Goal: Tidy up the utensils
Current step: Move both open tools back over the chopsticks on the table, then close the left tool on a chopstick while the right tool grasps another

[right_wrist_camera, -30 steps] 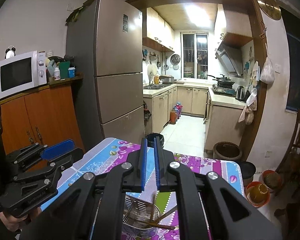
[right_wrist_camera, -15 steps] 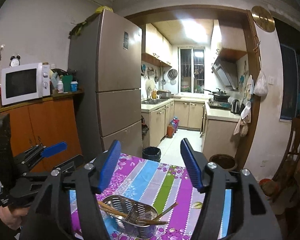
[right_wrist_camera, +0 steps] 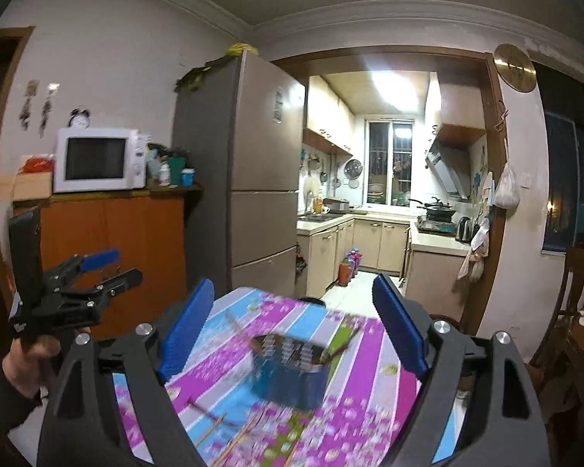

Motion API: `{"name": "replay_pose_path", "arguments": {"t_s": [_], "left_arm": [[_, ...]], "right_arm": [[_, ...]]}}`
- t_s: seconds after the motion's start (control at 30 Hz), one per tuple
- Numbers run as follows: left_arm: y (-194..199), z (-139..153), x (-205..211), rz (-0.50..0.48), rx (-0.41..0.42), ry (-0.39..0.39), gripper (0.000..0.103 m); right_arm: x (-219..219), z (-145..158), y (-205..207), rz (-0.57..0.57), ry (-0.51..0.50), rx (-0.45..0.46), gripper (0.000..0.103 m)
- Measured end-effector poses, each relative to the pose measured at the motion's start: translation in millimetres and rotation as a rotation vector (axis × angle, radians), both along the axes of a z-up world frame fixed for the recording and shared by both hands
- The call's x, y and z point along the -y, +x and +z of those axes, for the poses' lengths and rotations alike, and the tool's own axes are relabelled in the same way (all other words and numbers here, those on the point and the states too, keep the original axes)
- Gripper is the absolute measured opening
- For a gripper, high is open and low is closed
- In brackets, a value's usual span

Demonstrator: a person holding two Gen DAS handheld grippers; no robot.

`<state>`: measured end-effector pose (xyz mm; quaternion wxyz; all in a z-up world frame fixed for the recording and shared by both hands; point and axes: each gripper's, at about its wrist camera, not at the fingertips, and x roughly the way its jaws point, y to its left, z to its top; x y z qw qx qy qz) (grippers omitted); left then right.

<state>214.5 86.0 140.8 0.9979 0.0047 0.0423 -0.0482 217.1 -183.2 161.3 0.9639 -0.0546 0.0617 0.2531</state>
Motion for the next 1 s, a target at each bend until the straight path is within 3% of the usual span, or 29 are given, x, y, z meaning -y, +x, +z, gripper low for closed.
{"name": "replay_pose_path", "arguments": {"t_s": [0.2, 0.4, 0.53, 0.73, 1.0], "left_arm": [[-59.4, -78.2, 0.5, -0.003, -0.079, 0.032, 0.094], [-81.2, -162.1, 14.3, -0.056, -0.229, 0.041, 0.094], [-91.0, -206.8, 23.5, -0.094, -0.299, 0.03, 0.093], [-98.5, -241.5, 38.1, -0.109, -0.323, 0.063, 0.083], [-98.5, -256.4, 40.9, -0.117, -0.333, 0.071, 0.07]], "right_arm": [[4.1, -68.6, -58.1, -0.005, 0.001, -0.011, 0.08], [-5.5, -146.8, -78.4, 0.005, -0.006, -0.143, 0.044], [-4.9, -202.4, -85.4, -0.041, -0.008, -0.241, 0.033], [-14.5, -270.4, -85.7, -0.085, -0.061, -0.357, 0.019], [-18.6, -295.3, -81.4, -0.142, -0.098, -0.359, 0.014]]}}
